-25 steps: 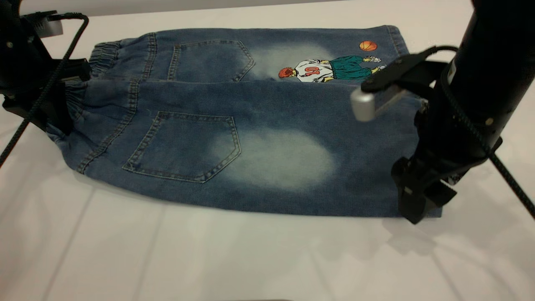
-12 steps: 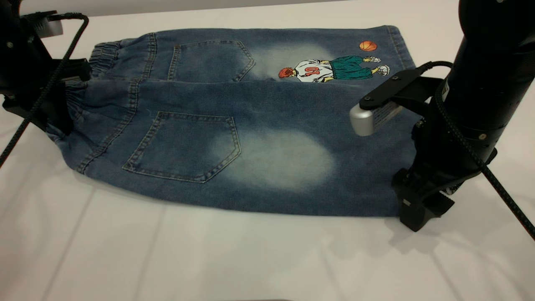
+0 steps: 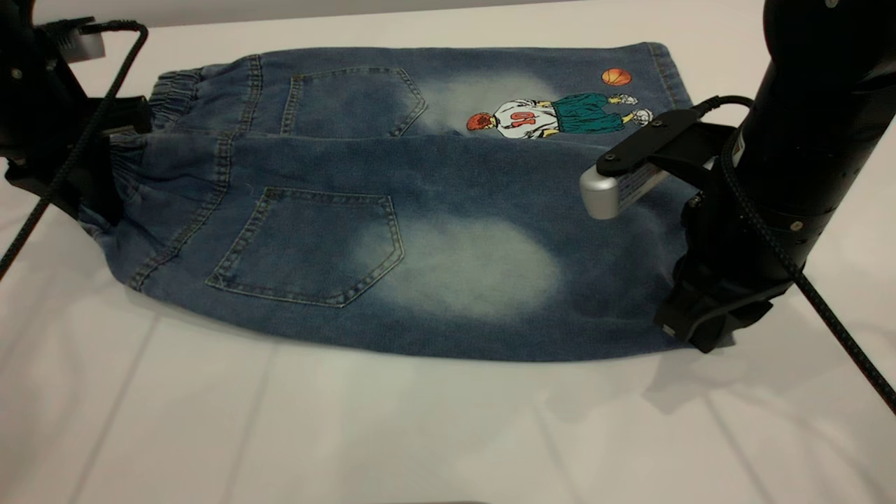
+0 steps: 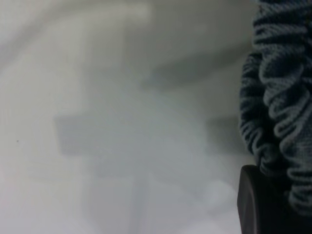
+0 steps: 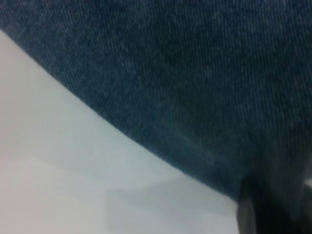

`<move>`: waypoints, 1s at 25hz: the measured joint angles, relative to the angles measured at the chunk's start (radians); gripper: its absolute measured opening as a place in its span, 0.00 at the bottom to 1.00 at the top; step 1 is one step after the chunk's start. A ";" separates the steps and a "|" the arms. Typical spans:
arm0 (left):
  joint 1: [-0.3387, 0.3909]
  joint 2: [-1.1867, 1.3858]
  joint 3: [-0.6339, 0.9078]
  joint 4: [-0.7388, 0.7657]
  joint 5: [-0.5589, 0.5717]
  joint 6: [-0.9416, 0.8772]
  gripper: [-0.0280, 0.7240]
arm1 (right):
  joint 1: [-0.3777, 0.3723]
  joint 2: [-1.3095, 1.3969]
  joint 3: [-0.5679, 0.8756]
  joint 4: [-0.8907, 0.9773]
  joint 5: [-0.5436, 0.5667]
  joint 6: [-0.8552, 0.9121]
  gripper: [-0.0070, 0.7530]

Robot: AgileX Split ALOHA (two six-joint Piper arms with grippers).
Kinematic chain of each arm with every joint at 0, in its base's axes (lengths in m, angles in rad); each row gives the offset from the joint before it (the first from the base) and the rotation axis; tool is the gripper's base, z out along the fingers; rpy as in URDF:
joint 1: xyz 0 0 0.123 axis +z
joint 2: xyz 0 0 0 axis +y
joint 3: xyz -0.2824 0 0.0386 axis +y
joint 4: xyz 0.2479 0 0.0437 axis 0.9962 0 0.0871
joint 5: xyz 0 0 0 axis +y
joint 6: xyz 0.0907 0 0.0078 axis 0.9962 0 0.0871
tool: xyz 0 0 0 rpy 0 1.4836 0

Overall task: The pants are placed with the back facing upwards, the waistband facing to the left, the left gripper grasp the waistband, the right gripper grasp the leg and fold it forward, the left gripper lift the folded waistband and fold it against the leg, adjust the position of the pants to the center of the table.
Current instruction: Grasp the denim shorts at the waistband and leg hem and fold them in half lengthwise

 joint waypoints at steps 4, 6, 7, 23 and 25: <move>0.000 -0.049 0.000 -0.022 0.005 0.004 0.16 | 0.000 -0.056 -0.018 0.000 0.061 0.010 0.05; 0.000 -0.078 0.000 -0.027 0.006 0.005 0.16 | 0.000 -0.109 -0.035 0.000 0.073 0.026 0.05; 0.000 -0.094 0.000 -0.030 0.008 0.005 0.16 | 0.000 -0.134 -0.047 0.000 0.078 0.032 0.05; 0.000 -0.129 0.000 -0.355 -0.133 0.007 0.16 | -0.179 -0.199 -0.256 0.001 0.110 0.119 0.05; 0.000 -0.129 0.000 -0.426 -0.160 0.007 0.16 | -0.211 -0.199 -0.258 0.005 0.102 0.129 0.05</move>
